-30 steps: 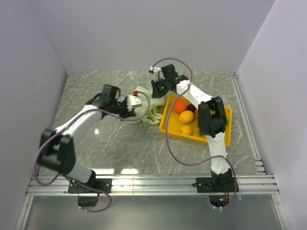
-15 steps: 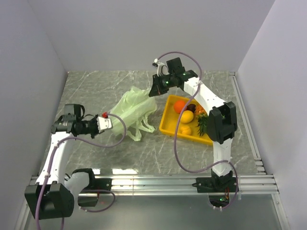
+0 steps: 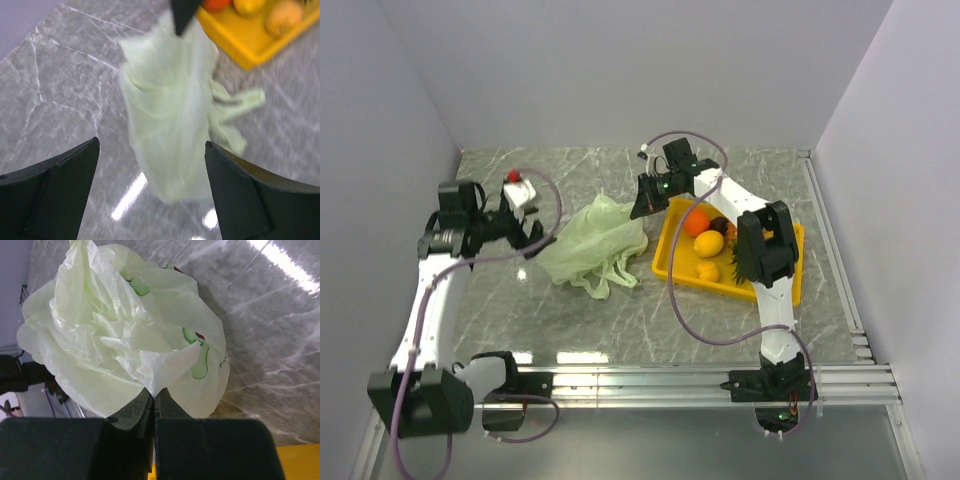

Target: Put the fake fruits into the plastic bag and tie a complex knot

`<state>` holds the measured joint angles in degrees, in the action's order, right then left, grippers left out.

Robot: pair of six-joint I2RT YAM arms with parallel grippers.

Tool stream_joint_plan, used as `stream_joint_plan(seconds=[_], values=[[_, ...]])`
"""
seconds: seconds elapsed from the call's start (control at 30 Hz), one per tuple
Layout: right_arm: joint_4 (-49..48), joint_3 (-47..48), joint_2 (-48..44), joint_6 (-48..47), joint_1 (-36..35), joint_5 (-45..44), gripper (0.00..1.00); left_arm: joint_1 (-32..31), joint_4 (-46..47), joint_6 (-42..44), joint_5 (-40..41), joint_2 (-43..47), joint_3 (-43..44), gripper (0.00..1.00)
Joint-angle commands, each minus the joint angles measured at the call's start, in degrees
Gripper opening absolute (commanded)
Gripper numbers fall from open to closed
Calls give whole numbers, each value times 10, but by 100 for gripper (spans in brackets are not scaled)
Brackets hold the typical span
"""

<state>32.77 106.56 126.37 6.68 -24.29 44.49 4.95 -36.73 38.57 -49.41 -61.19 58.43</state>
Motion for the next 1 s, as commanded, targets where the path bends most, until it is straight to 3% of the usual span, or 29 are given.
stream_joint_plan(seconds=[0.0,0.07,0.2,0.37,0.43,0.47,0.53,0.6,0.67,0.7,0.77,0.8,0.87,0.97], values=[[-66,-29,-58,-28,-7,39,0,-3,150,-218,10,-92,60,92],[-57,-3,-62,-57,-14,27,0,-20,186,-278,10,-152,88,99],[-41,19,-68,-61,-20,30,0,-81,216,-314,32,-225,155,99],[-37,5,-98,-89,-27,68,0,-151,232,-336,82,-298,169,99],[-41,-4,-116,-96,-26,89,0,-165,218,-333,90,-315,177,81],[-40,-7,-120,-106,-25,93,0,-165,216,-337,88,-330,179,42],[-25,-7,-127,-126,-25,81,0,-160,205,-357,77,-337,192,0],[-11,-1,-126,-136,-23,51,1,-138,206,-375,50,-330,187,0],[7,25,-118,-144,-21,-11,18,-116,260,-469,38,-308,165,0],[31,35,-115,-142,-17,-27,34,-104,275,-502,38,-303,157,0],[47,44,-119,-128,-3,-58,53,-65,323,-603,43,-286,136,0],[54,37,-127,-123,2,-63,75,-55,339,-631,51,-281,112,0],[53,-3,-158,-124,8,-70,85,-50,359,-671,67,-270,85,0],[63,-56,-179,-122,6,-61,87,-50,364,-686,65,-266,67,0]])
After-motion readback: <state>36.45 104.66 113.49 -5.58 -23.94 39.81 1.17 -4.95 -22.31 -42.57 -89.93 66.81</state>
